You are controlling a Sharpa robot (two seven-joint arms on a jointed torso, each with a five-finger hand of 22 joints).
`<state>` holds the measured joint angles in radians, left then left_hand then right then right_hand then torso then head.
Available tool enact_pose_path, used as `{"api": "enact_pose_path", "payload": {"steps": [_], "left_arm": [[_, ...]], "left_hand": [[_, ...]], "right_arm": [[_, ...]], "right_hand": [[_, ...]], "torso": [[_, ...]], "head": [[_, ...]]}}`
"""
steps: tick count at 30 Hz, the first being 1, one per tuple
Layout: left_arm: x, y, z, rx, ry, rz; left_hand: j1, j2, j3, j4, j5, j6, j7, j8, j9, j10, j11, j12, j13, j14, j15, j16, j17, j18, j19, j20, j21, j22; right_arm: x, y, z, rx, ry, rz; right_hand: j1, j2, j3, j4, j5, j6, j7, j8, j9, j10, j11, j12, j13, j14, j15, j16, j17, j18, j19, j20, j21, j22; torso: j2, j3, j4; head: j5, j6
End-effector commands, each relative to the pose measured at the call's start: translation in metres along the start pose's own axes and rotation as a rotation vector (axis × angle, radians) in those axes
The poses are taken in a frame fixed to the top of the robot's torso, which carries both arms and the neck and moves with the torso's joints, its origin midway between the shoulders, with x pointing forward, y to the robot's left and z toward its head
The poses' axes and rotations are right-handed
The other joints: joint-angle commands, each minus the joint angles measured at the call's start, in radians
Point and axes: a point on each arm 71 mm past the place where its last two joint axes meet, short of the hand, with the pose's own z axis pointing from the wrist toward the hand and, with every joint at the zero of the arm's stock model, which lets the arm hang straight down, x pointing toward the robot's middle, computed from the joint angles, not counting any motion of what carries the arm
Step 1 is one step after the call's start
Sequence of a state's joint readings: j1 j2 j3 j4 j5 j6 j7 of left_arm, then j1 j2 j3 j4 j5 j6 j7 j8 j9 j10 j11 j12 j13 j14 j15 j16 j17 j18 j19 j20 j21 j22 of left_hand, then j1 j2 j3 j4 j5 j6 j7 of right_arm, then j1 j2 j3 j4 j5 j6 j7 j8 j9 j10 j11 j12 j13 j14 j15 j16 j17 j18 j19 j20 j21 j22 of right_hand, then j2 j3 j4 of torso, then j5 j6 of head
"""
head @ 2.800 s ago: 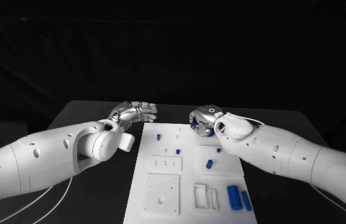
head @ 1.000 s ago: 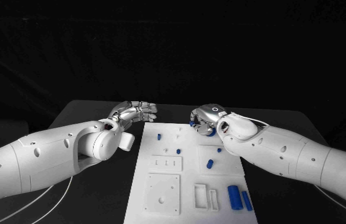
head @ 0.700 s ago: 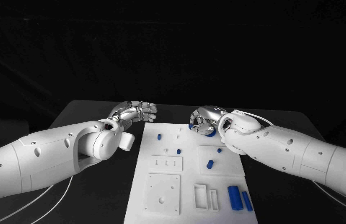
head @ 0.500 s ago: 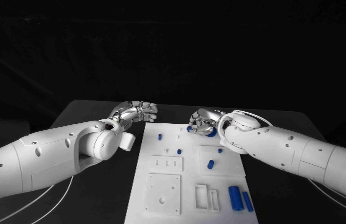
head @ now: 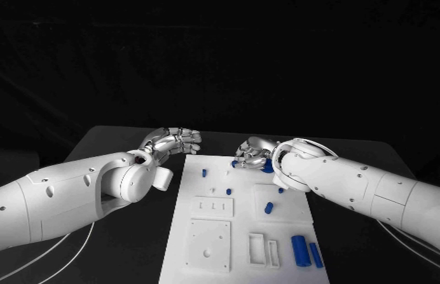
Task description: Assemble the parts on the task board
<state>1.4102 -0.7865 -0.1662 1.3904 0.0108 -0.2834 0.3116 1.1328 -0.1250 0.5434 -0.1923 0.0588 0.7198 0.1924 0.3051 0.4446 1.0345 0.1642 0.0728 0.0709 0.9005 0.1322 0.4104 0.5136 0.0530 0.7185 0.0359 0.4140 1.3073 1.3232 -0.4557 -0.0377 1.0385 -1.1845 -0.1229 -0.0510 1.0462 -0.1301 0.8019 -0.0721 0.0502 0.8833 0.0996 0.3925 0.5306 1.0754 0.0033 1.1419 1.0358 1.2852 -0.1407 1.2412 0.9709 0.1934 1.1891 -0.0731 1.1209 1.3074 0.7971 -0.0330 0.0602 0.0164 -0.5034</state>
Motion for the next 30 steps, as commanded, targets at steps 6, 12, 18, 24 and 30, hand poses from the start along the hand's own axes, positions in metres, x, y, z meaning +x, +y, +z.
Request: {"api": "enact_pose_path", "payload": {"steps": [6, 12, 18, 24, 30], "left_arm": [[0.0039, -0.0015, 0.0005, 0.007, 0.02, -0.002], [0.0036, -0.0016, 0.0003, 0.008, 0.019, -0.002], [0.0042, -0.0016, 0.0005, 0.008, 0.02, -0.003], [0.0036, -0.0016, 0.0004, 0.007, 0.018, -0.002], [0.0044, -0.0016, 0.0006, 0.007, 0.021, -0.003]], "left_hand": [[-0.009, -0.004, 0.004, -0.005, 0.003, 0.003, 0.014, -0.005, -0.001, 0.003, 0.003, -0.005, -0.001, 0.0, 0.005, -0.006, 0.001, 0.017, -0.007, 0.0, 0.004, 0.021], [-0.009, -0.004, 0.004, -0.005, 0.003, 0.002, 0.014, -0.005, -0.001, 0.003, 0.003, -0.005, -0.001, 0.0, 0.005, -0.006, 0.001, 0.017, -0.007, 0.0, 0.004, 0.021], [-0.009, -0.004, 0.004, -0.005, 0.003, 0.002, 0.014, -0.005, -0.001, 0.003, 0.004, -0.005, -0.001, 0.0, 0.005, -0.006, 0.002, 0.017, -0.007, 0.0, 0.005, 0.021], [-0.009, -0.004, 0.005, -0.004, 0.003, 0.002, 0.014, -0.005, -0.001, 0.003, 0.004, -0.005, -0.001, 0.0, 0.005, -0.007, 0.002, 0.017, -0.007, 0.0, 0.005, 0.021], [-0.01, -0.004, 0.005, -0.004, 0.003, 0.002, 0.014, -0.005, -0.001, 0.003, 0.004, -0.005, -0.002, 0.0, 0.005, -0.007, 0.002, 0.017, -0.007, 0.0, 0.005, 0.021]], "right_arm": [[0.0007, 0.0038, 0.0046, 0.002, 0.002, 0.011], [0.0007, 0.0053, 0.0058, 0.002, -0.005, 0.011], [0.0011, 0.0057, 0.0083, 0.009, -0.005, 0.007], [0.0021, 0.0075, 0.01, 0.007, -0.002, 0.0], [0.0016, 0.0077, 0.0109, 0.011, -0.011, 0.001]], "right_hand": [[0.001, 0.011, -0.001, -0.009, -0.001, 0.162, -0.024, 0.006, 0.003, -0.055, -0.036, 0.004, 0.002, -0.006, 0.001, -0.004, 0.002, 0.068, -0.004, -0.003, 0.007, 0.017], [0.0, 0.013, -0.001, -0.011, -0.001, 0.161, -0.023, 0.006, 0.005, -0.056, -0.036, 0.004, 0.002, -0.007, 0.002, -0.004, 0.002, 0.068, -0.005, -0.003, 0.007, 0.017], [-0.001, 0.014, -0.001, -0.013, -0.001, 0.159, -0.023, 0.005, 0.006, -0.057, -0.035, 0.004, 0.001, -0.008, 0.002, -0.005, 0.003, 0.068, -0.005, -0.004, 0.007, 0.017], [-0.003, 0.015, 0.0, -0.015, -0.001, 0.156, -0.022, 0.003, 0.007, -0.059, -0.035, 0.002, 0.0, -0.009, 0.003, -0.005, 0.004, 0.068, -0.006, -0.004, 0.007, 0.017], [-0.007, 0.017, 0.0, -0.018, -0.001, 0.15, -0.02, 0.0, 0.009, -0.064, -0.033, -0.001, -0.002, -0.012, 0.004, -0.007, 0.006, 0.068, -0.009, -0.005, 0.007, 0.016]], "torso": [[0.0, -0.0005, 0.0003], [0.0, 0.0002, -0.0011], [0.0, 0.0005, -0.0014], [0.001, 0.0014, -0.0009], [0.0, 0.0011, -0.0008]], "head": [[0.001, 0.0], [0.002, -0.001], [0.003, -0.001], [0.004, -0.003], [0.004, -0.003]]}}
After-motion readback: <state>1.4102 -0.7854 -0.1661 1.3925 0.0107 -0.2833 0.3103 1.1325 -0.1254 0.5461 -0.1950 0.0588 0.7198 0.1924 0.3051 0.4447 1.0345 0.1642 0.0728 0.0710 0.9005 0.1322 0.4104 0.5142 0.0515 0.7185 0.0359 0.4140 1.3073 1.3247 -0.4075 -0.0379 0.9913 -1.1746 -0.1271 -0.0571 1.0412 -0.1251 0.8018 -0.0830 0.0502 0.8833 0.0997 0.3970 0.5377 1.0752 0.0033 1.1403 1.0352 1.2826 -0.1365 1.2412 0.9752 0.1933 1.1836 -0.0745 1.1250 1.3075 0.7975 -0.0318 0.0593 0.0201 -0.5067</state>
